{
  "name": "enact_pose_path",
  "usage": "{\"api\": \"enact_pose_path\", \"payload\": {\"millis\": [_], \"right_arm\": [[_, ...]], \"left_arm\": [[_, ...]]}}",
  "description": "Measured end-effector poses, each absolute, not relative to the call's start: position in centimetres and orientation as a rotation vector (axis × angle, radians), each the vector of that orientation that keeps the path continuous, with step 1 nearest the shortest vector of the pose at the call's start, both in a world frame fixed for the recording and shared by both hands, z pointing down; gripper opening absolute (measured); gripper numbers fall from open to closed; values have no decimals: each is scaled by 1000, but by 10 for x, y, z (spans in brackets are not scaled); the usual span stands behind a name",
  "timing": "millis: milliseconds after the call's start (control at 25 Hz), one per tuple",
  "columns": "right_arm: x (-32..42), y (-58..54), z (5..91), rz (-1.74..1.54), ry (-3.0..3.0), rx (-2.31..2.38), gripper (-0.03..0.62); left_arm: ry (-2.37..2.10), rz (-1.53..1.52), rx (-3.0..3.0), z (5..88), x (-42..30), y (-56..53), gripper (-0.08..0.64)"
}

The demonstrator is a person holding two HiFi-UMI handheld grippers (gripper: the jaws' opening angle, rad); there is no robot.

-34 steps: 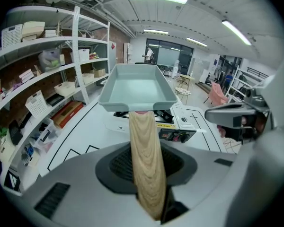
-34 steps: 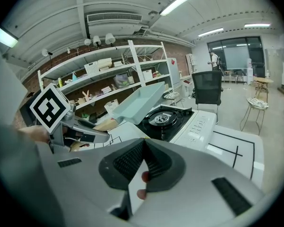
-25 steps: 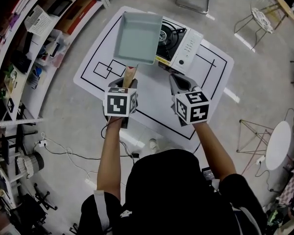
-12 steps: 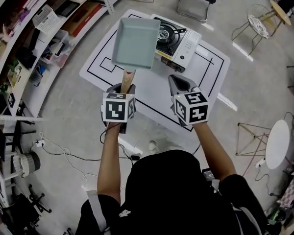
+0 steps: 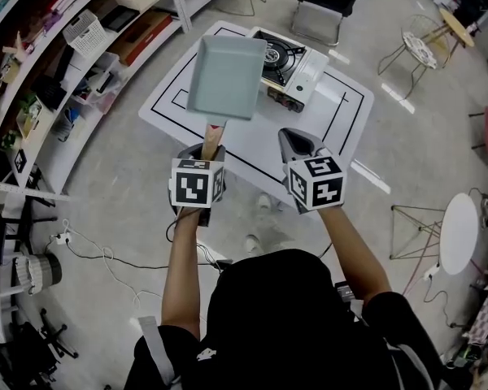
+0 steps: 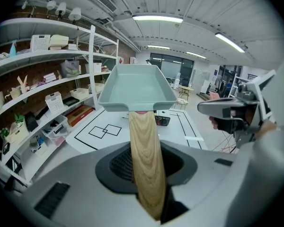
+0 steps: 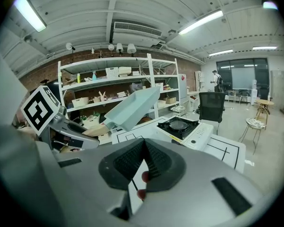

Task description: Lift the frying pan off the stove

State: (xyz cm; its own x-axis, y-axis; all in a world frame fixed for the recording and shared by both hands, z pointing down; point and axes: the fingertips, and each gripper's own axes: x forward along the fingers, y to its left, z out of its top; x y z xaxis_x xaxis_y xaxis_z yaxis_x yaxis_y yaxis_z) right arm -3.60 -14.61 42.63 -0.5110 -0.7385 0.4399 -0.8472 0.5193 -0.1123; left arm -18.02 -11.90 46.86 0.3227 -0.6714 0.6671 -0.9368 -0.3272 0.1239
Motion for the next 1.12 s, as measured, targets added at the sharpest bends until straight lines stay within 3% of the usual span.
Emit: {"api": "enact_pose_path", "payload": {"millis": [1120], "right_arm": [[-2,-86,383,302,-2501,1274,0]], "left_arm": [[-1486,639,2102,435,-134,-40,117]]}}
